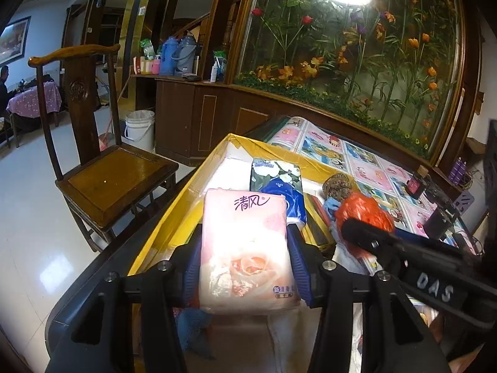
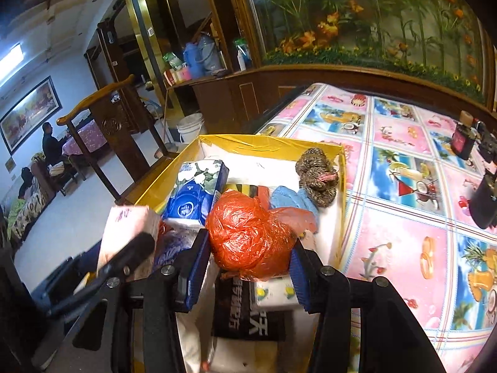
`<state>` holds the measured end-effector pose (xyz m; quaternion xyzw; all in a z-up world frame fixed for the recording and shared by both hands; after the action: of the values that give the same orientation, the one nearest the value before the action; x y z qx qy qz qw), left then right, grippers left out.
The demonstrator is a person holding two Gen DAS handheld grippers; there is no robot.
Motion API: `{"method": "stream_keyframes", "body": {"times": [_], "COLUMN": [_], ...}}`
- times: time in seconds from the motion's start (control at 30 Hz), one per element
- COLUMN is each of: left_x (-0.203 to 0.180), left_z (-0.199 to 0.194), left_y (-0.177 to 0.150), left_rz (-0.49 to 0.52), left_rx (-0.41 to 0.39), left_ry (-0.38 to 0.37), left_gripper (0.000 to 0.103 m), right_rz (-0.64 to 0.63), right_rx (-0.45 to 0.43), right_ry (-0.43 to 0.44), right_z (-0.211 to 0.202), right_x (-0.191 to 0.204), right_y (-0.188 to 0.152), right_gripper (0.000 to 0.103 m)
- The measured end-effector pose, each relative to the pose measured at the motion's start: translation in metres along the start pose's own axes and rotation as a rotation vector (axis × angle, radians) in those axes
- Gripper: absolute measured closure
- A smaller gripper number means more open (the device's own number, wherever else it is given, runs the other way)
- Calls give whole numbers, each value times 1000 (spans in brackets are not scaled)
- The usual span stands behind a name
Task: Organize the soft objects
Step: 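Lower the pink pack and orange bag into the box and open both tools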
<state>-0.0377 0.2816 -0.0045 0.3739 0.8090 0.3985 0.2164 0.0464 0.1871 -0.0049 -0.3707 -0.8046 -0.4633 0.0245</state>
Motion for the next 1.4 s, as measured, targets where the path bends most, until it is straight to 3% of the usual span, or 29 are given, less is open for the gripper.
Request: {"method": "stream_keyframes", "body": {"times": [0.23, 0.47, 0.9, 1.2, 1.4], "left_x": [-5, -13, -23, -22, -22], "left_z": [9, 14, 17, 13, 12], "left_y": [-4, -5, -7, -8, -8], "left_rz": [24, 62, 102, 108, 112], "left_rx": [55, 78, 96, 76, 70], "left_ry": [3, 22, 40, 58, 72], "left_gripper": [54, 54, 47, 33, 32], "right_rz": [62, 70, 79, 92, 74], "right_rx": [129, 190, 185, 154, 150], "right_ry": [-5, -28, -35, 4, 17], "right_z": [35, 63, 74, 54, 45], "right_x": [-11, -18, -28, -23, -14], "right_y": [10, 23, 23, 22, 17], "right_gripper": [51, 51, 47, 27, 26]}}
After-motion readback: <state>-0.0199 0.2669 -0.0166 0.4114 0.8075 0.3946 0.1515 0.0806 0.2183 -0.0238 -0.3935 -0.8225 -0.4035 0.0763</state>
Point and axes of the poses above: each gripper's, at about its wrist camera, not at the fingertips, and z roughly the way its jaws point, x to its left, y to its top, the point moved 10 cm from there along z, roughly the way its jaws point, and after that the axes turned 15 degrees about y, right-handed, at the moved point
